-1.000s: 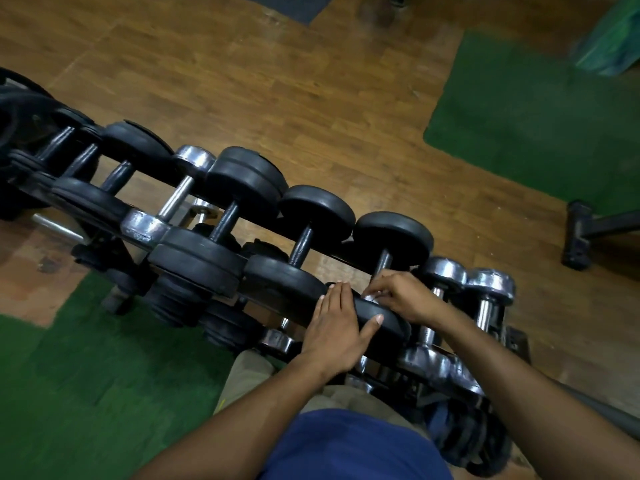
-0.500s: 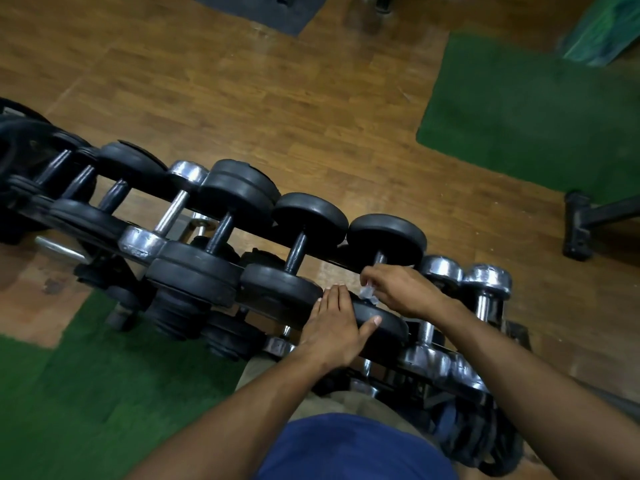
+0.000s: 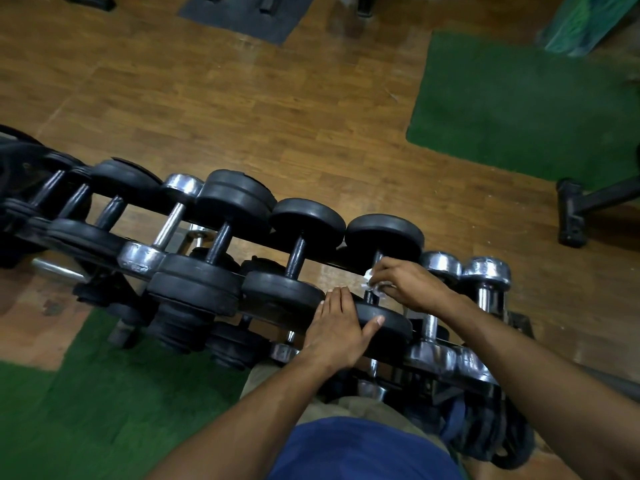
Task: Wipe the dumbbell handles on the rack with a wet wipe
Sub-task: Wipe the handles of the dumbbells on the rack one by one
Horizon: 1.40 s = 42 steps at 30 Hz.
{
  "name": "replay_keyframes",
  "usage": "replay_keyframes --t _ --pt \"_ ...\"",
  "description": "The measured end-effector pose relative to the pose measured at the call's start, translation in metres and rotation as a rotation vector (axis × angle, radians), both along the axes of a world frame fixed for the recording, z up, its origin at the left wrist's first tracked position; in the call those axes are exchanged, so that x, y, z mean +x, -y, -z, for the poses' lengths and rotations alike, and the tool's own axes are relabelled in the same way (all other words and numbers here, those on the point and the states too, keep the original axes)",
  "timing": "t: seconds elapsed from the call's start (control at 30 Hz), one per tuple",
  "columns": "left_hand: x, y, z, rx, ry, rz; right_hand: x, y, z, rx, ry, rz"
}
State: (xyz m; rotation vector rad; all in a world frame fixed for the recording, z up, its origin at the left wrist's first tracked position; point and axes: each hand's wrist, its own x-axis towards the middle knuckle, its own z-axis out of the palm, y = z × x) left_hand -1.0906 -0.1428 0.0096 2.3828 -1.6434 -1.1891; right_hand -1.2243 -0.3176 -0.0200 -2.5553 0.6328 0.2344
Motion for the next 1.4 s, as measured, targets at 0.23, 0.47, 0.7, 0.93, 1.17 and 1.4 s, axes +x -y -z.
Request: replay_keyframes --t 0.23,0.47,0.7,0.93,1.17,1.4 --pt "0.003 0.002 0.002 0.004 -0.011 0.013 0.006 0.001 0.008 -0.152 -0.034 -0.012" --pt "0.002 0.0 0.003 0.009 -0.015 0.009 0.008 -0.012 0.011 -0.306 -0.039 0.01" --pt "0.003 0.001 0.006 -0.013 -0.006 0.011 0.016 -0.021 0.014 -0.262 -0.042 0.391" --pt "0.002 0.0 0.006 -0.012 0.0 0.009 0.028 -0.034 0.013 0.015 0.012 0.827" --pt "0.002 -0.001 0.008 -0.02 0.018 0.013 0.044 -0.011 0.008 0.18 0.018 1.153" --pt "0.001 -0.002 0.009 -0.048 0.024 0.009 0.026 -0.016 0.013 0.339 -0.054 1.108"
